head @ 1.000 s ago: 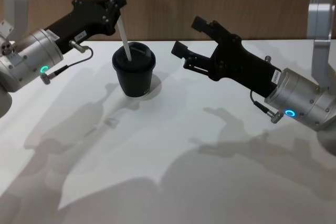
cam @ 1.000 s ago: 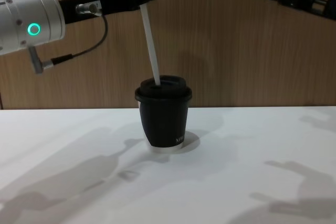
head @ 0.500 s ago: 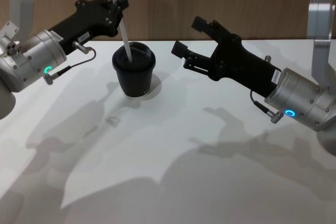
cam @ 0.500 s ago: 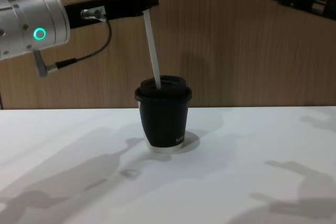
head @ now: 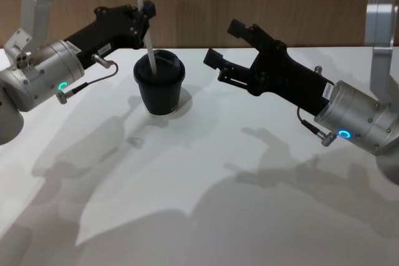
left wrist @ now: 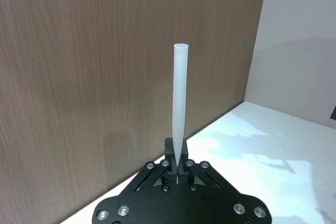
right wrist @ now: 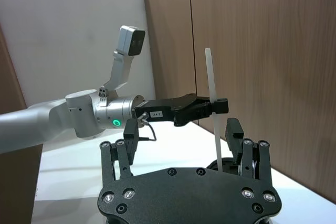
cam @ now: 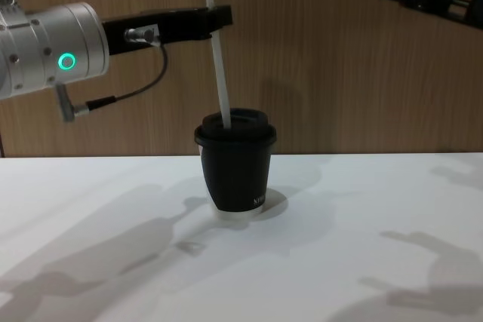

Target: Pick up the straw with one hand, pass it to the other hand, and insert it into the cup.

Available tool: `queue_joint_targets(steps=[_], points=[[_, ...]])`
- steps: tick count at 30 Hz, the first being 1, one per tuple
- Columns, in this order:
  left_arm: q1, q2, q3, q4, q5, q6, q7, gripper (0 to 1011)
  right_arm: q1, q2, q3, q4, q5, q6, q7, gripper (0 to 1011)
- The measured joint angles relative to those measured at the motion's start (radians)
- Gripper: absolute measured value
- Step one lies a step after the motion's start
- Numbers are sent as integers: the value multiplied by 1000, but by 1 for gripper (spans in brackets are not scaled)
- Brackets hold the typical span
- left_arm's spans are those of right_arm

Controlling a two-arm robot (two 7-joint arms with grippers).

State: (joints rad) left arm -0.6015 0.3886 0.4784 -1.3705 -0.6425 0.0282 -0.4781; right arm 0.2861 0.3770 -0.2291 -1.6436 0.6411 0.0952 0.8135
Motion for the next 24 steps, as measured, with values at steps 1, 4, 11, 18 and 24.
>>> queue_joint_targets(steps=[1, 4, 11, 18, 24], points=[[-1, -2, 1, 4, 1, 3, -1, 10, 0, 0, 0, 0, 0, 0, 0, 1001], [-3, -5, 1, 10, 3, 7, -2, 11, 0, 0, 0, 0, 0, 0, 0, 1001], [-7, -12, 2, 26, 6, 20, -11, 96, 0, 0, 0, 0, 0, 0, 0, 1001], [-8, -15, 1, 30, 12, 25, -18, 282, 0, 0, 0, 0, 0, 0, 0, 1001], [-4, -14, -2, 26, 19, 25, -22, 455, 0, 0, 0, 0, 0, 0, 0, 1001]])
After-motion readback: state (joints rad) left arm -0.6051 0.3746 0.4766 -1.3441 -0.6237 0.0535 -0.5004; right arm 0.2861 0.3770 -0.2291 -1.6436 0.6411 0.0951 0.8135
